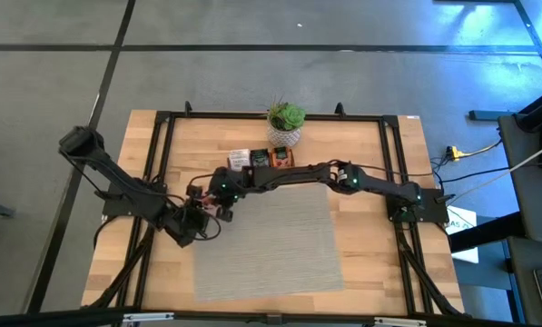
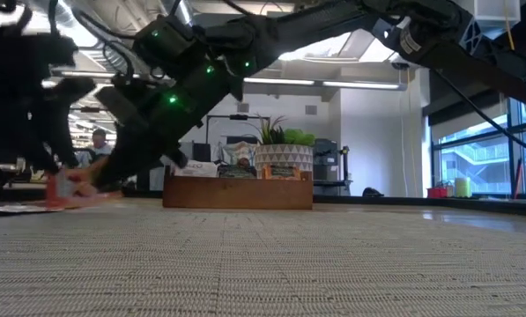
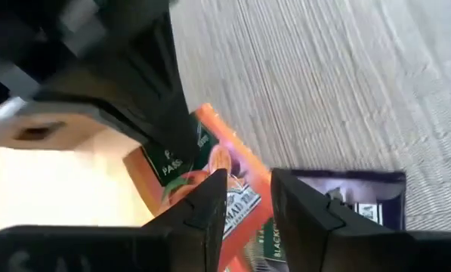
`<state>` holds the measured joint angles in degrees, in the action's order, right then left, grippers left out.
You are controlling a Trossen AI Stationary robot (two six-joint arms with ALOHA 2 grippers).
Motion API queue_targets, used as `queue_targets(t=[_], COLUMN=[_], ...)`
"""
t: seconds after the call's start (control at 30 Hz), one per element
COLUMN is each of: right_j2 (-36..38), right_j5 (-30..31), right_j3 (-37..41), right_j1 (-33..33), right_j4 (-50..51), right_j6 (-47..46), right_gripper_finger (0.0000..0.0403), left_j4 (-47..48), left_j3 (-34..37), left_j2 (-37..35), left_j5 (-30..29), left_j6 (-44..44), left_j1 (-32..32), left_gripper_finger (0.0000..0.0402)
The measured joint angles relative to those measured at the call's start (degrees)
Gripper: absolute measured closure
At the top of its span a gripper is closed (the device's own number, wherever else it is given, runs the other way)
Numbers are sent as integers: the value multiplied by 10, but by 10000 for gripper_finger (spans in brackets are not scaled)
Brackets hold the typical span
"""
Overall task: Pick & Place Tea
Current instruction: Put the orange tea bag into the right section of the wooden organizer
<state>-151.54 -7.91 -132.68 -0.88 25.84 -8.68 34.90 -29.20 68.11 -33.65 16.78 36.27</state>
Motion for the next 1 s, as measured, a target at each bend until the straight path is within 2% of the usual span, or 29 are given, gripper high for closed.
queue_targets(t=[0.1,0.33,0.4,0.57,0.63,0.77,1.0], right_j2=[21,105,130,186,195,194,180], right_j5=[4,12,45,226,277,294,309], right_j3=[1,0,0,0,0,0,1], right_j1=[-2,3,9,23,18,-2,-43], right_j4=[50,205,262,405,472,538,558], right_j6=[43,136,162,218,237,239,221], right_gripper_finger=[398,399,399,399,399,398,398], left_j4=[32,39,39,37,32,23,25], left_j3=[-28,-62,-63,-63,-63,-63,-63], left_j2=[-31,-104,-123,-158,-163,-163,-159], left_j5=[-2,6,8,5,4,3,4], left_j6=[0,46,47,67,67,66,67], left_j1=[0,1,1,0,0,0,0], left_gripper_finger=[300,300,300,300,300,300,299])
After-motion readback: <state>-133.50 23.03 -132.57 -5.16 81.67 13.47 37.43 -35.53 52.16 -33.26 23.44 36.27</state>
